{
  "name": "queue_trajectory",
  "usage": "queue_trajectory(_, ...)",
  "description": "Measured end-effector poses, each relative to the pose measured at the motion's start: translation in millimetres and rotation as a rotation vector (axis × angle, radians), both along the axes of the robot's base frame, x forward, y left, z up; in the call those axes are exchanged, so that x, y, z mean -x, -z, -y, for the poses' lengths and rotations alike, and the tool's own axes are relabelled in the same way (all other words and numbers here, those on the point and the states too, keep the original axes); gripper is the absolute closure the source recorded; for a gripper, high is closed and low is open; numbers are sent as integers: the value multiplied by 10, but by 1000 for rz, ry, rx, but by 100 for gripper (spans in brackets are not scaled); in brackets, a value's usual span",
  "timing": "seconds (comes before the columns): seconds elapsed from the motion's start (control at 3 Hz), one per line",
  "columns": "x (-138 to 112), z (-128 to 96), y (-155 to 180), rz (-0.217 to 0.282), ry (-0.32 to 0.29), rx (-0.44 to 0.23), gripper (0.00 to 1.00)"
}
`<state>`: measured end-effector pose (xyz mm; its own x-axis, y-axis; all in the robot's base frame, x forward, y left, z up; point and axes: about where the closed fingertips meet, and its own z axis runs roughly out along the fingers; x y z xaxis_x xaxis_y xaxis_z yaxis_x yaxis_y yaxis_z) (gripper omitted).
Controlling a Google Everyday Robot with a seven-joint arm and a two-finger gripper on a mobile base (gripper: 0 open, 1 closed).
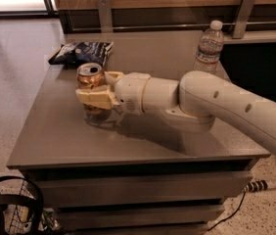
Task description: Move orange can near blue chip bag
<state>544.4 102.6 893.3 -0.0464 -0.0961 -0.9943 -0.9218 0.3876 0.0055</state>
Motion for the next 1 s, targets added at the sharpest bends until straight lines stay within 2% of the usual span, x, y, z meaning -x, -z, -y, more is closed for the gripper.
queue_trajectory(0.33, -603, 48, -14, -94, 175, 18, 100)
queue_trajectory(0.67, -1055, 228, 68, -155, 331, 1, 100)
queue_trajectory(1.0, -1366, 584, 258, -146, 480, -27, 100)
